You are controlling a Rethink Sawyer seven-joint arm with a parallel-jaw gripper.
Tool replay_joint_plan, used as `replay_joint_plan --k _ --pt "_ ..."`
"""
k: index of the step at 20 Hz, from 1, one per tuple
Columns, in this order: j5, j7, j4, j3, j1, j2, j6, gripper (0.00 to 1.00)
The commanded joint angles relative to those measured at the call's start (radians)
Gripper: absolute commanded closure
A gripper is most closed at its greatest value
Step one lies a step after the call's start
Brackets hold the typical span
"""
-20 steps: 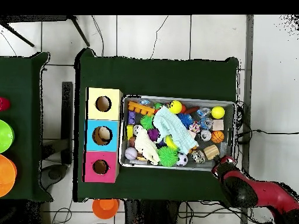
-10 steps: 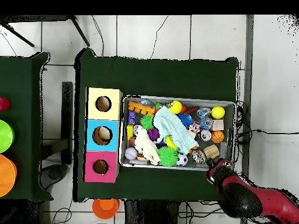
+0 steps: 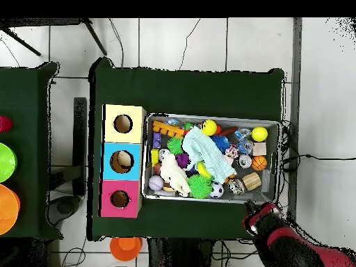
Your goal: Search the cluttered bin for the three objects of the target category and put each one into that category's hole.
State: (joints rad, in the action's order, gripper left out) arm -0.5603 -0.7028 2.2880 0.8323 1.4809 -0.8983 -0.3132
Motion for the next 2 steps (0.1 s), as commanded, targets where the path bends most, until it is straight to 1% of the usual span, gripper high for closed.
replay_joint_plan --k 1,2 --pt "0.036 -0.063 0.11 0.071 -0.008 -0.079 -0.088 1.0" --pt "0.023 -0.053 0.113 0.061 -0.011 -0.088 -0.094 1.0"
